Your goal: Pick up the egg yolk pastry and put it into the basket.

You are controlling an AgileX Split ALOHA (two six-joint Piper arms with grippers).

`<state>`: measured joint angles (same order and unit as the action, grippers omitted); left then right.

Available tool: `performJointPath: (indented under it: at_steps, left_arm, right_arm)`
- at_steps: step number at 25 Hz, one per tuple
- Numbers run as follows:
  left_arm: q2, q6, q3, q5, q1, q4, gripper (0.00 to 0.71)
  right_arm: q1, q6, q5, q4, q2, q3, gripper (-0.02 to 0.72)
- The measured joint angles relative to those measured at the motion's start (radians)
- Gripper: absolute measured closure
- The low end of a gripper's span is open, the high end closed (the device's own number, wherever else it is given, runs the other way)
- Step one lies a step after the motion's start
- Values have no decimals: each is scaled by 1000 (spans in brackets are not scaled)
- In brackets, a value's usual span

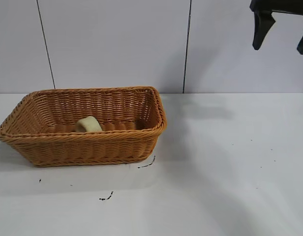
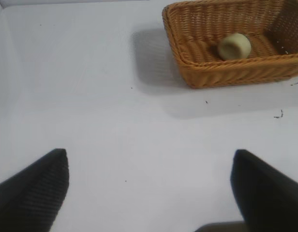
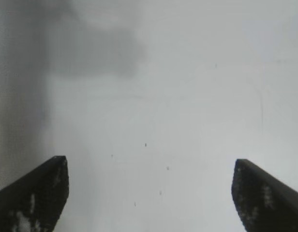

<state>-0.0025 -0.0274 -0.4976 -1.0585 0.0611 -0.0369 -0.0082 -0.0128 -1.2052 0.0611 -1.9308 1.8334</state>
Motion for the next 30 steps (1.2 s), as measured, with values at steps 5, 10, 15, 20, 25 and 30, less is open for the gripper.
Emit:
performJointPath:
  at_steps: [5, 10, 15, 20, 25, 30]
  left_arm:
    - [0, 0, 0, 0, 0, 0, 17]
    - [0, 0, 0, 0, 0, 0, 17]
    - [0, 0, 0, 0, 0, 0, 17]
    - [0, 0, 0, 0, 0, 0, 17]
    - [0, 0, 0, 0, 0, 0, 17]
    - [0, 0, 0, 0, 0, 0, 17]
  right_arm:
    - [0, -12, -1, 0, 285, -373, 48]
    - [0, -34, -5, 0, 576, -705, 48]
    - [0, -50, -7, 0, 890, -999, 49]
    - [0, -52, 87, 0, 1211, -1217, 49]
    - [0, -38, 165, 4, 1522, -1335, 49]
    - [0, -11, 182, 3, 1767, -1339, 49]
